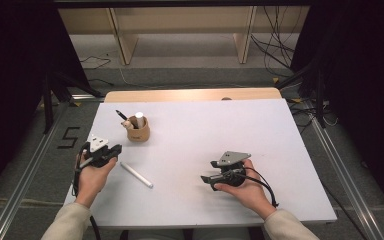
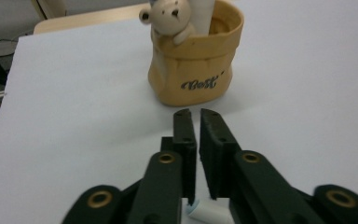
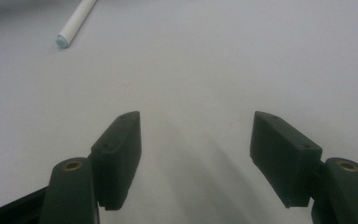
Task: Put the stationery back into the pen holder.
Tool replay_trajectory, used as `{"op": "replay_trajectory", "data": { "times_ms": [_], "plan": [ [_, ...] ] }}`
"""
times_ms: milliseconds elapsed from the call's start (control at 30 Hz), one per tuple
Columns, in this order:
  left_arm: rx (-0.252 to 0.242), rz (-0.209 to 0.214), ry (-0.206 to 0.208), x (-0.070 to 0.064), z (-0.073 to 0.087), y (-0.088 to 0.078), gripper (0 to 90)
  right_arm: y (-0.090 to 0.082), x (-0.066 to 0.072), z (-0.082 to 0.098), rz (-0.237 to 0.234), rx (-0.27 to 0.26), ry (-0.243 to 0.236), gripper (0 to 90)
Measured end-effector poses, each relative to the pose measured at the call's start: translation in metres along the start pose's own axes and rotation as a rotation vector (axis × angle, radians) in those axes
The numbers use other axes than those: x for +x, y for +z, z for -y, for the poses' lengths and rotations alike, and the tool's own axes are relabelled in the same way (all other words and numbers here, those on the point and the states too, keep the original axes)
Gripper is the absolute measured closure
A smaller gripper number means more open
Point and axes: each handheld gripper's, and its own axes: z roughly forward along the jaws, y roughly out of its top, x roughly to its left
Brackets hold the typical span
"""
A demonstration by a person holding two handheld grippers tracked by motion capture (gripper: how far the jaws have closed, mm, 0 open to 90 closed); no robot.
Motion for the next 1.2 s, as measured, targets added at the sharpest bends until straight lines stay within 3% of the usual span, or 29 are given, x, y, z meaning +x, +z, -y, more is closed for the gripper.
{"op": "replay_trajectory", "data": {
  "times_ms": [467,600,700,867,1200],
  "plan": [
    [0.077,-0.001,0.021,0.01,0.013,0.013,89.5,0.001,0.001,0.001,-0.006,0.005,-0.004,34.5],
    [0.091,0.031,0.018,0.013,0.017,0.018,89.5,0.002,0.001,0.001,-0.008,0.011,-0.008,34.5],
    [0.1,0.049,0.031,0.016,0.021,0.022,89.4,0.002,0.002,0.001,-0.009,0.01,-0.007,34.5],
    [0.123,0.039,0.045,0.019,0.024,0.024,89.5,0.002,0.002,0.001,-0.01,0.013,-0.008,34.5],
    [0.131,0.058,0.099,0.016,0.026,0.027,89.5,0.003,0.001,0.001,-0.01,0.013,-0.007,34.5]
  ]
}}
